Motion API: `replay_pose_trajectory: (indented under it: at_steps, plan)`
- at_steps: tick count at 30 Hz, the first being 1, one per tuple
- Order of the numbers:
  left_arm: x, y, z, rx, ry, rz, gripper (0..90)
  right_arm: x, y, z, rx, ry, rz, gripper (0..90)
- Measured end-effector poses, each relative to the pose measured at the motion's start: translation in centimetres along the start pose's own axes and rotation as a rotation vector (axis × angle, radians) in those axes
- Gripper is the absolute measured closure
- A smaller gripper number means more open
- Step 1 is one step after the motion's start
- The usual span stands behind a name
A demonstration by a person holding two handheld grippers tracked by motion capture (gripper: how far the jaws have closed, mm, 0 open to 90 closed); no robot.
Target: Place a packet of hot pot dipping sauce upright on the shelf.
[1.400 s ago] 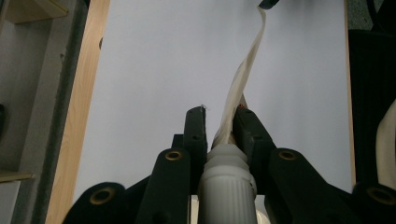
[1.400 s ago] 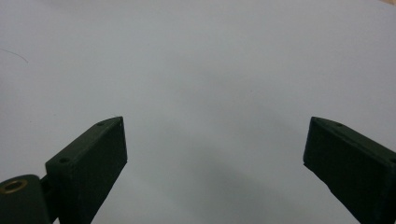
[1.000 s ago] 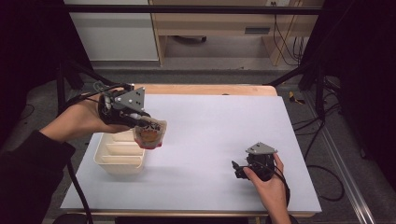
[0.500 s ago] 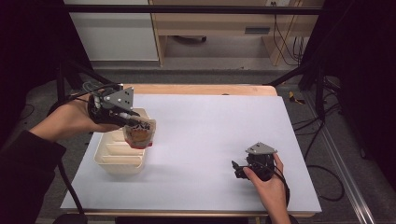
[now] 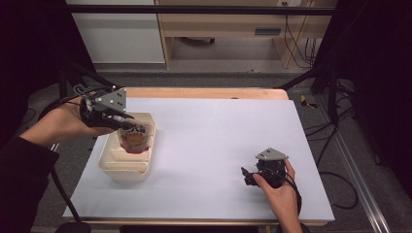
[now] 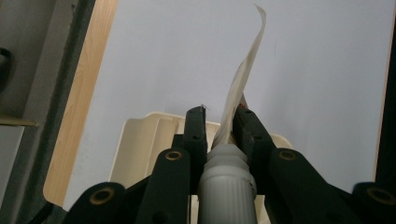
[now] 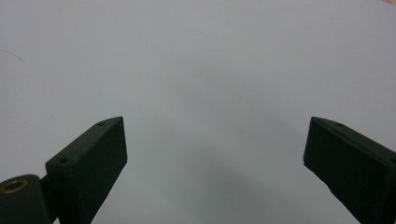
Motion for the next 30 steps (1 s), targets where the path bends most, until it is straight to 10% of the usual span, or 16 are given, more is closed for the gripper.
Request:
replay_pose_trajectory:
  at_steps: [30]
  plan:
    - [-1.1, 3.4, -2.6, -0.010, 0.035, -0.012, 75.9, 0.0, 0.1, -0.1, 0.002, 0.002, 0.005, 6.5]
Point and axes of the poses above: each handheld gripper's, and its own axes: x roughly forward along the jaws, y roughly out of its underside, z roughly to its left, the point moved 7 cm from there along x, roughly forward along the jaws, and after that the axes turned 15 degrees about -y, right-handed, at the moved point
